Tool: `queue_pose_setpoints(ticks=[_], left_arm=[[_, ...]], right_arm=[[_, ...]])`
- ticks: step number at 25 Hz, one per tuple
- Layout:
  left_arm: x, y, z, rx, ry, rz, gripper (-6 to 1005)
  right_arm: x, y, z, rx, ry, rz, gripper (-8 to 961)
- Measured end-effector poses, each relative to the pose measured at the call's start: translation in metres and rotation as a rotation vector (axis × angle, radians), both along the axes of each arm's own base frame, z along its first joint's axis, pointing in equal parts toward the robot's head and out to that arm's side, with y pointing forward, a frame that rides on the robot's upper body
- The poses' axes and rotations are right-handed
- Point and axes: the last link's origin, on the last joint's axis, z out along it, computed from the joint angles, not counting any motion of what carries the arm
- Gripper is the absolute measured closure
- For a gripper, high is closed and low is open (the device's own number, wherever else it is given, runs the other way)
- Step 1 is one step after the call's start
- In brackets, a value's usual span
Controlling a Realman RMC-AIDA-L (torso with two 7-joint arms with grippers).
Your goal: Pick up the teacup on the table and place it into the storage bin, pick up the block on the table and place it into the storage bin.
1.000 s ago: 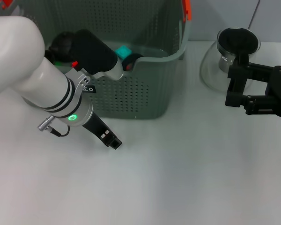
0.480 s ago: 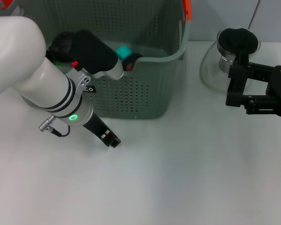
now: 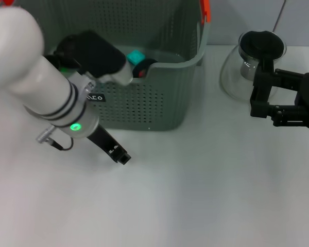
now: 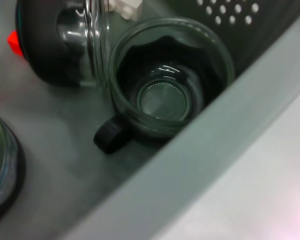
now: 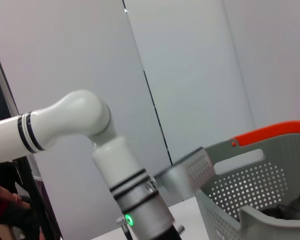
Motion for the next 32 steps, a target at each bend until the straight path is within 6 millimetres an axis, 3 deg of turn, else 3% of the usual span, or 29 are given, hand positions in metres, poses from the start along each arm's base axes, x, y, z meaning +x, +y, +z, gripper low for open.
queue_pose_setpoints(ticks=[5,9,12,16,18,22,27,32], left_arm=[[0.016,-0.019,0.039,-0.116,-0.213,0.043,589],[0.032,-0.032,0.093,-0.172,-0.507,-0.002,588],[0.033,-0.025,0.134,-0.098,-0.638,-0.05,588],[0.035,0.008,0.17,0.085,-0.739,-0.114,586],[0.036,0.025,0.175,0.15,-0.744,-0.126,585],[0.03,0.066,0.162,0.303,-0.662,-0.111,582],[0.016,0.088,0.143,0.417,-0.532,-0.09,578],[0.009,0.094,0.135,0.476,-0.507,-0.077,575]], right_arm=[[-0.001,-0.002,0.001,-0.007,0.004,0.011,12],[-0.003,-0.003,0.002,-0.015,0.008,0.028,13],[-0.004,-0.003,0.002,-0.016,0.008,0.039,13],[-0.006,-0.003,0.0,-0.027,0.004,0.049,12],[-0.007,-0.003,-0.001,-0.034,-0.001,0.055,13],[-0.01,-0.003,-0.004,-0.053,-0.011,0.066,13],[-0.011,-0.002,-0.005,-0.058,-0.015,0.066,13],[-0.011,-0.001,-0.004,-0.058,-0.017,0.067,13]])
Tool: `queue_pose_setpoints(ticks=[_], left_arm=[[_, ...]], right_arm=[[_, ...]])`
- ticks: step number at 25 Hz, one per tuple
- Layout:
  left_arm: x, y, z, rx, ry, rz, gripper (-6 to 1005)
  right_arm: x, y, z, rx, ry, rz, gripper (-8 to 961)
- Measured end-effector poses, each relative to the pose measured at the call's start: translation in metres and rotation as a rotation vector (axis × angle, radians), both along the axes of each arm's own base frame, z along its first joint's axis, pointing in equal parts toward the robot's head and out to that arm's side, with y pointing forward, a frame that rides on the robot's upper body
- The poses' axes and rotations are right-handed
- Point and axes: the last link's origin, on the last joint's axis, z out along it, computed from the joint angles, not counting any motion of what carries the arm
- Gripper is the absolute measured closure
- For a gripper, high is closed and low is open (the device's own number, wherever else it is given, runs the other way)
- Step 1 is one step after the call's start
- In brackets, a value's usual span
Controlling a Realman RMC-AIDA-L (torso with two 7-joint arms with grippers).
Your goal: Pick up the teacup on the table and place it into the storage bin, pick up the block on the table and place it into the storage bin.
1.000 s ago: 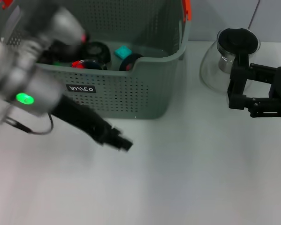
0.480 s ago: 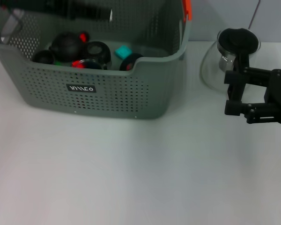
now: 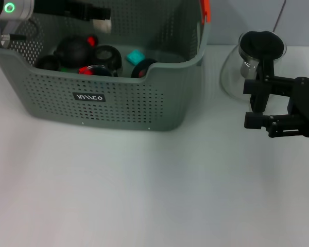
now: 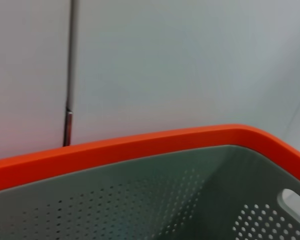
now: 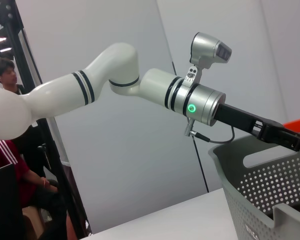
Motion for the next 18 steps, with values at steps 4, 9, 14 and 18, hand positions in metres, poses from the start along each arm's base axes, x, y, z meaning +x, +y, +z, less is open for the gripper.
queue_pose_setpoints(ticks=[4,9,14,18], left_arm=[[-0.003,0.0,0.001,0.011,-0.004,0.01,490],[-0.007,-0.003,0.006,0.024,-0.006,0.014,384],[0.005,-0.026,0.026,0.005,-0.095,-0.064,208],[0.02,-0.073,0.033,-0.134,-0.195,-0.264,85]], right_arm=[[0.0,0.0,0.0,0.002,-0.001,0.001,13],[0.0,0.0,0.0,0.005,-0.001,0.007,13],[-0.001,0.0,0.001,0.008,0.0,0.014,13],[-0.006,0.0,-0.001,-0.002,0.002,0.044,13]])
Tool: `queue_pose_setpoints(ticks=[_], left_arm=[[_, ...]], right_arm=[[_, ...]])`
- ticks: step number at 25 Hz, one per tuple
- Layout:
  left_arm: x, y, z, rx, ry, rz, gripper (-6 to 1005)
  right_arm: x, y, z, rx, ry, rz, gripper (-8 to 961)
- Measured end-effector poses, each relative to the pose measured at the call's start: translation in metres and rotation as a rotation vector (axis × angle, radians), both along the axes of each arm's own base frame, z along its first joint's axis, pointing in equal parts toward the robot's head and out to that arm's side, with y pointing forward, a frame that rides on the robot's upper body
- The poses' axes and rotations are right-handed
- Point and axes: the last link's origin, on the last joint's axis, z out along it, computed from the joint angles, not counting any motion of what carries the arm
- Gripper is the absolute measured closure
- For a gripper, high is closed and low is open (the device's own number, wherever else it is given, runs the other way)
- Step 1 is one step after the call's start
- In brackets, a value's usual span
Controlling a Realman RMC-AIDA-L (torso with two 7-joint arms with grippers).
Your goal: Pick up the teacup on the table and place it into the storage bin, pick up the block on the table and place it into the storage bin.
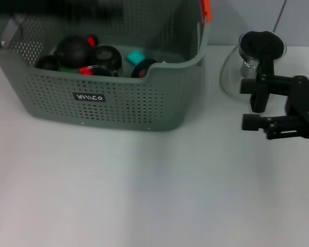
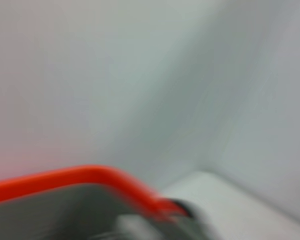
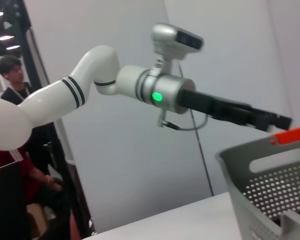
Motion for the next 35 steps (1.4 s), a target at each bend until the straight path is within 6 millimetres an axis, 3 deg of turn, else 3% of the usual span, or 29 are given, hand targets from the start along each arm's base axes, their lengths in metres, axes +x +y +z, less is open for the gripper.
queue_pose_setpoints(ticks=[2,3,4,5,13,19,24,35], left_arm=[[-0.001,-0.029,-0.001,-0.064,-0.034,-0.11,51],[-0.011,-0.051,-0.005,-0.098,-0.049,-0.167,34],[-0.017,-0.059,-0.008,-0.109,-0.053,-0.181,34],[-0.017,-0.059,-0.008,-0.109,-0.053,-0.181,34],[-0.08,-0.104,-0.035,-0.135,-0.072,-0.19,36],[-0.099,-0.115,-0.069,-0.232,-0.023,-0.25,37],[-0.109,-0.107,-0.093,-0.265,0.035,-0.224,39],[-0.113,-0.095,-0.102,-0.267,0.074,-0.188,41]], right_arm=[[-0.004,0.0,-0.005,-0.019,-0.014,0.021,13],[-0.006,0.001,-0.008,-0.029,-0.024,0.034,12],[-0.009,0.001,-0.012,-0.039,-0.035,0.046,12],[-0.011,0.002,-0.015,-0.048,-0.044,0.055,12],[-0.032,0.013,-0.064,-0.1,-0.195,0.105,12],[-0.03,0.018,-0.088,-0.097,-0.319,0.102,12],[-0.025,0.026,-0.096,-0.076,-0.393,0.078,12],[-0.026,0.027,-0.097,-0.071,-0.405,0.073,12]])
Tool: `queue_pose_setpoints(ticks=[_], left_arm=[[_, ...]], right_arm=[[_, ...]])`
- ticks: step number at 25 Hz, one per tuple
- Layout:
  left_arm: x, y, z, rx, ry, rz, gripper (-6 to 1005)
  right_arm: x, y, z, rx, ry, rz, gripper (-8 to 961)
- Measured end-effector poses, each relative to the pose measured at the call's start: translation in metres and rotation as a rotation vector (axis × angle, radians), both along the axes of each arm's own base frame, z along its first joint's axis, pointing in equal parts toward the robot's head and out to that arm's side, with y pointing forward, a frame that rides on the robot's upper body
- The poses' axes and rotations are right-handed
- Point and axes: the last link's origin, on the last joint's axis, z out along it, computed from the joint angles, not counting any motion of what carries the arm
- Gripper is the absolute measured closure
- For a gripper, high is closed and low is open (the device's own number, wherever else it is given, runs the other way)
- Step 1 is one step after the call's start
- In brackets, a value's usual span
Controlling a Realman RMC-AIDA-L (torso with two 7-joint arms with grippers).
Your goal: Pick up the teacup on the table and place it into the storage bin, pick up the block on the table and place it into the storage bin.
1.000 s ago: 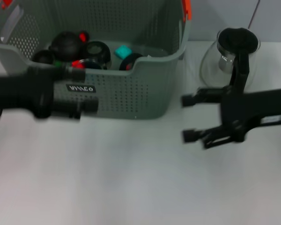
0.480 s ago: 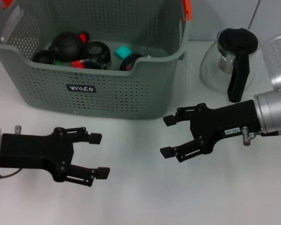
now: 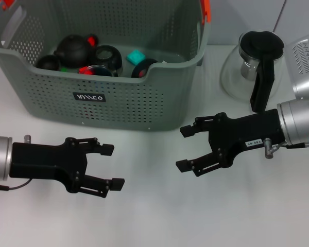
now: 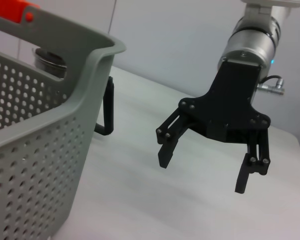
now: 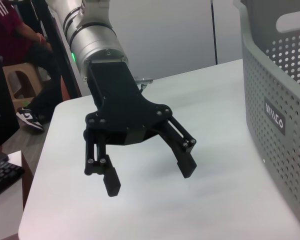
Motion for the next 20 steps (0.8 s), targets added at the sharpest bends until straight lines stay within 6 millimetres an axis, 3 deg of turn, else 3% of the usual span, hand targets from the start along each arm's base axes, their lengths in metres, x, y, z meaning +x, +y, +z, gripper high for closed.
queue_pose_setpoints(ticks=[20], left_arm=[[-0.0042,0.0036,-0.0042,-0.029,0.072,0.0,47]], right_arm=[[0.0016,-0.0022,-0.0008,0.001,0.005,0.005,13]])
